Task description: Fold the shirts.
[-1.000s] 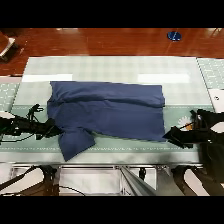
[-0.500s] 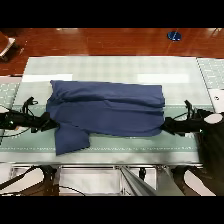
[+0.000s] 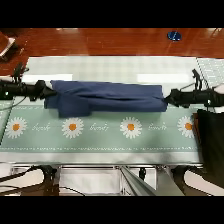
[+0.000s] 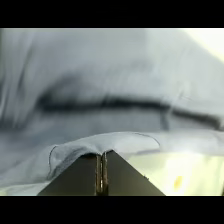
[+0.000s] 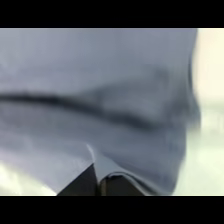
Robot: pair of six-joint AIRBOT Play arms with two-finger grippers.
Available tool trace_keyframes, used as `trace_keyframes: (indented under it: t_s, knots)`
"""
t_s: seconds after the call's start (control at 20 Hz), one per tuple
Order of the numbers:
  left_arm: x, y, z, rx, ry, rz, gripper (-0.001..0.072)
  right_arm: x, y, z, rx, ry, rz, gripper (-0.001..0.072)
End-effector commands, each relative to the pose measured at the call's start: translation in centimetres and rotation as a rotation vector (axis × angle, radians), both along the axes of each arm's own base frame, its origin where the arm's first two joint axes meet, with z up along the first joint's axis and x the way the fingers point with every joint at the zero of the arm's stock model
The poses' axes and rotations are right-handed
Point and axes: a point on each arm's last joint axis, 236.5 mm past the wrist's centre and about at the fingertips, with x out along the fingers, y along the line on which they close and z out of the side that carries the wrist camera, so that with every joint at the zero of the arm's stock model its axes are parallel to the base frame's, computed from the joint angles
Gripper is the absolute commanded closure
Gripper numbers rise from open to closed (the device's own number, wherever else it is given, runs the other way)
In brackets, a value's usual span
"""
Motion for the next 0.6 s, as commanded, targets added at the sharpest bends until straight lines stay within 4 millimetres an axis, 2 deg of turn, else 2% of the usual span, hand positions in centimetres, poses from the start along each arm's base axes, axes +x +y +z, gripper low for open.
trace_keyframes:
  t_s: [0.0,0.1,0.2,0.35,0.4,0.45,0.5,0.55]
  knots:
    - [5.8,-1.0,1.1,-0.015,-0.035,0.011,0.0693,5.1,-0.6,0.8,0.019,-0.029,0.003,0.0689]
    - [8.2,-1.1,0.6,-0.029,-0.023,0.023,0.0693,7.4,-1.1,0.5,0.030,-0.027,-0.016,0.0689]
    - [9.6,-1.1,-0.6,-0.036,-0.006,0.016,0.0693,9.0,-1.5,-0.1,0.035,-0.021,-0.023,0.0689]
    - [10.1,-1.4,-3.4,-0.041,0.041,0.004,0.0693,10.3,-1.7,-2.2,0.056,0.008,-0.052,0.0688]
    - [10.0,-1.6,-4.3,-0.042,0.054,-0.005,0.0662,10.5,-1.8,-3.1,0.056,0.020,-0.062,0.0649]
    - [9.8,-2.0,-5.0,-0.046,0.070,-0.015,0.0397,10.5,-1.9,-4.1,0.060,0.038,-0.074,0.0423]
    - [9.4,-2.3,-5.3,-0.050,0.085,-0.033,0.0201,10.5,-1.9,-4.7,0.062,0.050,-0.075,0.0304]
    - [9.1,-1.9,-5.4,-0.031,0.089,-0.050,0.0196,10.3,-2.5,-4.9,0.058,0.057,-0.082,0.0304]
